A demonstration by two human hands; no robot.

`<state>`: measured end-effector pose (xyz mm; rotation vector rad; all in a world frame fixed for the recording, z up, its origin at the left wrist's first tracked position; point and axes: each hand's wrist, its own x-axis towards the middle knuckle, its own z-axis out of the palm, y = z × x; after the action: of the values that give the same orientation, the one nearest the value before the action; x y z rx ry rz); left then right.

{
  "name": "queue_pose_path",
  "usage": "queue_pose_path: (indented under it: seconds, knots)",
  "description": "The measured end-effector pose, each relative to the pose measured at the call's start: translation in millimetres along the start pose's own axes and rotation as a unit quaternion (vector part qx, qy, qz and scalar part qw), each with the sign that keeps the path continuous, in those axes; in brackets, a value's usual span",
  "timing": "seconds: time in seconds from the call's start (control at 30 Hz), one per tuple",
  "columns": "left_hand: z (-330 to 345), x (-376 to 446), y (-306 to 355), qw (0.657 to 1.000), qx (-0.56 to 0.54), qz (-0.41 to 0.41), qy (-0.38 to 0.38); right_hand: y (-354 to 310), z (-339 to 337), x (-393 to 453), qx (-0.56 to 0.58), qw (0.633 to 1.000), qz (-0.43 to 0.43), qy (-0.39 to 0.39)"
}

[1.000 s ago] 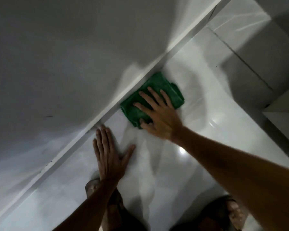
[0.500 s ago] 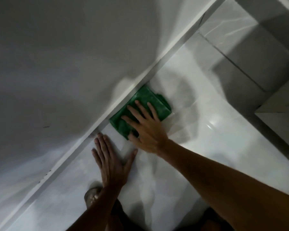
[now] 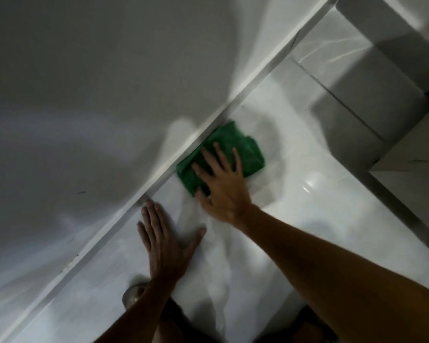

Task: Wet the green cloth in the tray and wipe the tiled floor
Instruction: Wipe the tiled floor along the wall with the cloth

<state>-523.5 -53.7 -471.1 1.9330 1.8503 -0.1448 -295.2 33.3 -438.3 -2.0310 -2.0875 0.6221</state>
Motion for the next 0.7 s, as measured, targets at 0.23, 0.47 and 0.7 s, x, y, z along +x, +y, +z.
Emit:
queue_pose_path:
  seconds: [0.23, 0.47, 0.7]
  knots:
    - [-1, 0, -8, 1.000, 0.020, 0.014, 0.010, 78, -11, 19, -0.067, 0.997, -0.004, 0.032]
    - [10, 1, -12, 0.997, 0.042, 0.035, 0.056, 50, -7, 25, -0.023, 0.992, 0.099, 0.071]
    - [23, 1, -20, 0.992, 0.072, 0.046, 0.092, 16, 32, -10, -0.026, 0.992, -0.120, 0.024]
